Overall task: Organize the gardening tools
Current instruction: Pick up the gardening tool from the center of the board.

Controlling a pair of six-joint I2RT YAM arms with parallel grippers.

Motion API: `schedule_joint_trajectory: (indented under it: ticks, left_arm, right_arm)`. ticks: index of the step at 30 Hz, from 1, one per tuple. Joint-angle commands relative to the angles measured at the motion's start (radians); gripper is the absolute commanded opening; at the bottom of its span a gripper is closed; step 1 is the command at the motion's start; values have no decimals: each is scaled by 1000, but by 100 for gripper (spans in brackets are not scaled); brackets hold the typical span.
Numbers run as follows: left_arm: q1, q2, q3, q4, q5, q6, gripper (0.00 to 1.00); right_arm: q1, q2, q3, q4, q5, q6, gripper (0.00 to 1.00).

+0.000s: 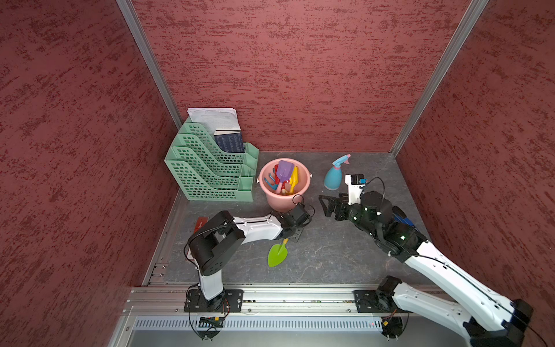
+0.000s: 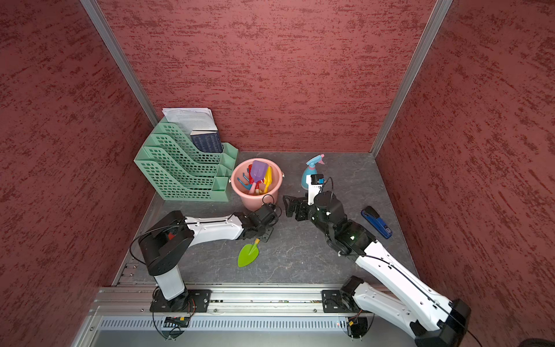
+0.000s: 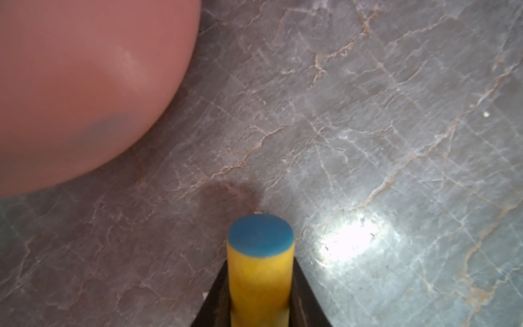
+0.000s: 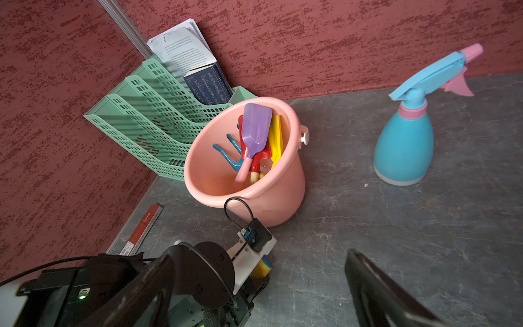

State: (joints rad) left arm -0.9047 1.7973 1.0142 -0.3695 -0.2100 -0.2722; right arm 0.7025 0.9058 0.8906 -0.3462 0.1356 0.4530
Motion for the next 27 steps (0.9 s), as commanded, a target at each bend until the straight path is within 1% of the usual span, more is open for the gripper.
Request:
schedule_joint_trajectory:
  ticks: [1, 7, 11, 14, 19, 23, 27]
  left_arm:
    - [-12, -16, -2, -48, 5, -17, 0]
    - [-67, -104, 4, -110, -31, -70, 0]
    - [-98, -177, 23, -155, -54, -123, 0]
    - [-103, -237, 35, -181, -77, -176, 0]
    - [-76, -345, 52, -210, -127, -283, 0]
    - [-24, -435, 57, -227, -164, -415, 0]
    - [8, -521, 50, -235, -246, -554, 0]
  right_arm:
    - [-8, -15, 5, -16, 15, 0, 98]
    - [-8, -46, -11, -38, 1, -1, 98]
    - [-8, -55, -25, -42, -40, -4, 98]
    - [-8, -55, -37, -40, -85, -12, 98]
    - [-8, -61, -66, -20, -183, -27, 98]
    - [-8, -82, -110, 22, -282, -37, 98]
    - [-8, -109, -166, 85, -385, -31, 98]
